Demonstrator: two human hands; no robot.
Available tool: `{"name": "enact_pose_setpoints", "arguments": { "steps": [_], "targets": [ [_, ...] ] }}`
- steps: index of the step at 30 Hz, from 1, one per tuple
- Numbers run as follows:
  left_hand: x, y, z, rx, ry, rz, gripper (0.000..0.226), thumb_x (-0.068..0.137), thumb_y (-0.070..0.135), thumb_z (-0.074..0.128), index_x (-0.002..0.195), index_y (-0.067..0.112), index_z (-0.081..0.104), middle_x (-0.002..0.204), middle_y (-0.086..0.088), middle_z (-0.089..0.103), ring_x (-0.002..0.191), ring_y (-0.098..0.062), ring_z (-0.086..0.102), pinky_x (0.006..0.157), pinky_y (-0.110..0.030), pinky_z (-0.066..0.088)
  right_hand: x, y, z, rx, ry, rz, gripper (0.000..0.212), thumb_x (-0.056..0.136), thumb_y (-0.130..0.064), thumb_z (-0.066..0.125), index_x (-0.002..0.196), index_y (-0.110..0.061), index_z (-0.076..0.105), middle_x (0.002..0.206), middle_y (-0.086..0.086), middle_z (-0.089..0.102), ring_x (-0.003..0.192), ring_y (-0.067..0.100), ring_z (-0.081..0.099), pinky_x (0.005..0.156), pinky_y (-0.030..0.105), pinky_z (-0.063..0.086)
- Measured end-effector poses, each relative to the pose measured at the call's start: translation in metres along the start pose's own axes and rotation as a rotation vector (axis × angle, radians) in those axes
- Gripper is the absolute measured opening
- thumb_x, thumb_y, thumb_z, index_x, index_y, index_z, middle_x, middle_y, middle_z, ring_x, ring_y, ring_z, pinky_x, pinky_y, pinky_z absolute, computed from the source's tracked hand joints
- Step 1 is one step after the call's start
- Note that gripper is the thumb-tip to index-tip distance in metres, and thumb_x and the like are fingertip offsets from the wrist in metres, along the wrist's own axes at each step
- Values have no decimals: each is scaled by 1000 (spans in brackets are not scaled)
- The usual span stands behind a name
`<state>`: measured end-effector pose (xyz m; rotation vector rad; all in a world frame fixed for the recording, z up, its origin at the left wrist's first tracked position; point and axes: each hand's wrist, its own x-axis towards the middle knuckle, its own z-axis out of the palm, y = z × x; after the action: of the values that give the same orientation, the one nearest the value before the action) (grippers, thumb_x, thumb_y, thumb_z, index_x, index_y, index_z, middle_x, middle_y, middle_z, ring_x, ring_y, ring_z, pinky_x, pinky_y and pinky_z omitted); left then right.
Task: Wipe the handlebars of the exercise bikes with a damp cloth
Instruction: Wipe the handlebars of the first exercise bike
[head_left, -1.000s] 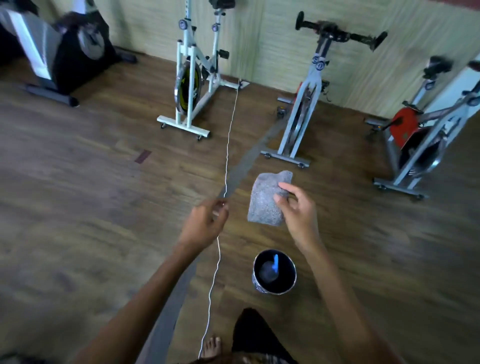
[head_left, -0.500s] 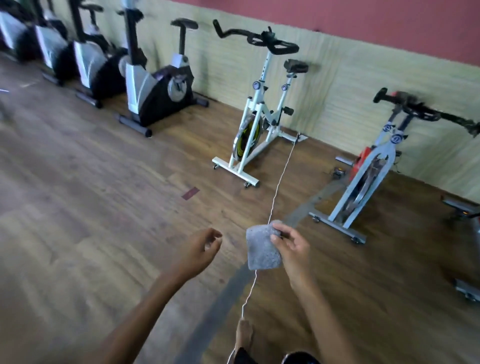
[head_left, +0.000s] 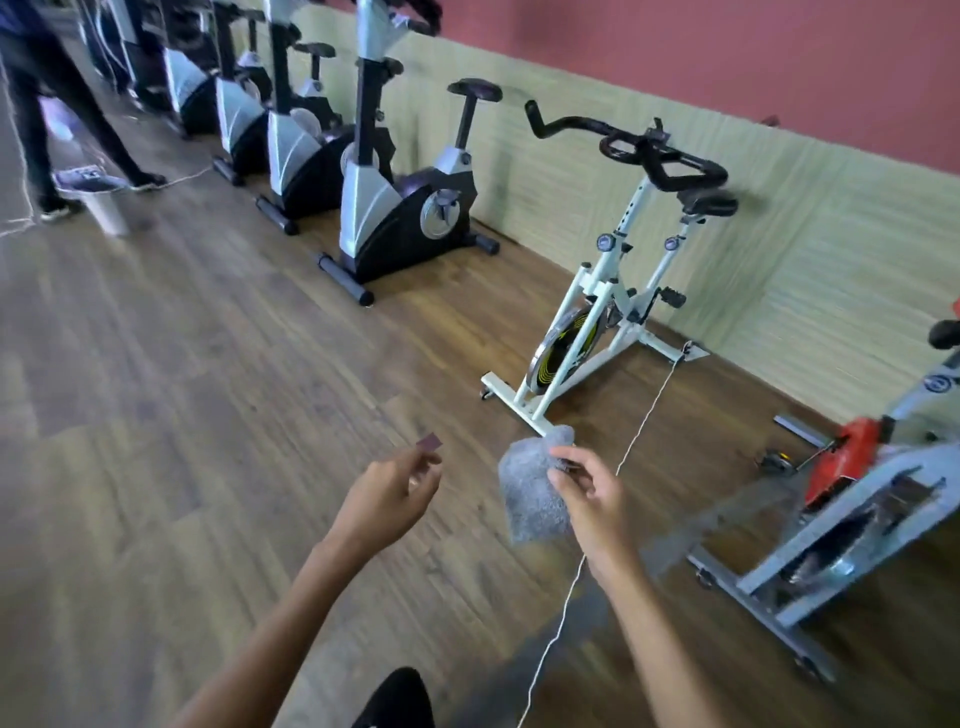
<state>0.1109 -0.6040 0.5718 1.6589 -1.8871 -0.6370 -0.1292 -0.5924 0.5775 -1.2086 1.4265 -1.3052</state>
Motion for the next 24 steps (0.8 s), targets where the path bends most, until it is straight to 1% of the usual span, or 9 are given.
{"name": "enact_pose_setpoints", "arguments": {
  "steps": [5, 7, 10, 13, 14, 15, 18, 20, 24],
  "targets": [
    [112, -34, -14, -47, 63, -43, 18, 97, 29, 56, 107, 19, 66, 87, 20, 65, 95, -4, 64, 78, -24, 46, 122, -8, 50, -8, -55, -52, 31, 87, 1, 63, 90, -29, 69, 90, -18, 72, 81, 1, 63, 74, 14, 47],
    [166, -49, -26, -56, 87, -29, 18, 97, 28, 57, 108, 18, 66, 93, 13, 68, 96, -5, 63, 77, -22, 43, 176, -16, 73, -33, -52, -100, 34, 87, 4, 62, 89, -29, 68, 90, -21, 71, 81, 0, 63, 74, 12, 47],
    [243, -73, -51, -76, 113, -27, 20, 97, 31, 56, 109, 19, 66, 100, 6, 69, 96, -7, 63, 78, -24, 45, 254, -35, 106, -80, -36, -144, 37, 86, 6, 61, 89, -30, 67, 87, -23, 70, 78, -4, 61, 74, 12, 46],
    [322, -94, -77, -50, 111, -4, 20, 97, 31, 55, 109, 18, 66, 97, 9, 67, 92, -5, 62, 72, -8, 40, 327, -53, 134, -83, -22, -164, 35, 88, 4, 60, 91, -29, 68, 90, -16, 71, 84, -1, 63, 78, 15, 47],
    [349, -99, -84, -42, 108, 12, 21, 97, 31, 55, 109, 18, 66, 97, 9, 66, 92, -5, 62, 71, -6, 39, 350, -58, 142, -71, -15, -168, 33, 89, 4, 59, 91, -28, 68, 91, -16, 71, 85, -1, 63, 78, 16, 47],
    [374, -102, -91, -41, 100, 29, 21, 98, 32, 54, 109, 19, 65, 98, 8, 66, 93, -6, 62, 73, -8, 41, 372, -63, 149, -58, -2, -165, 32, 89, 3, 59, 92, -28, 67, 91, -17, 71, 86, 0, 63, 79, 16, 47],
    [444, -105, -101, -50, 90, 82, 22, 98, 34, 53, 110, 20, 65, 99, 9, 65, 94, -6, 62, 81, -26, 50, 429, -79, 166, -42, 55, -166, 31, 91, 1, 58, 93, -28, 67, 92, -17, 70, 88, -3, 63, 78, 14, 47],
    [493, -106, -105, -64, 81, 117, 24, 98, 36, 53, 111, 20, 65, 100, 9, 65, 95, -5, 62, 83, -28, 51, 467, -92, 175, -30, 101, -182, 28, 92, 1, 58, 95, -25, 66, 96, -15, 68, 88, -7, 62, 77, 12, 47],
    [596, -103, -109, -77, 57, 241, 41, 93, 52, 45, 111, 22, 65, 101, 8, 67, 96, -8, 63, 83, -33, 54, 549, -117, 184, 16, 172, -265, 23, 92, 1, 56, 101, -18, 66, 101, -13, 65, 89, -9, 61, 78, 10, 47]
  ]
}}
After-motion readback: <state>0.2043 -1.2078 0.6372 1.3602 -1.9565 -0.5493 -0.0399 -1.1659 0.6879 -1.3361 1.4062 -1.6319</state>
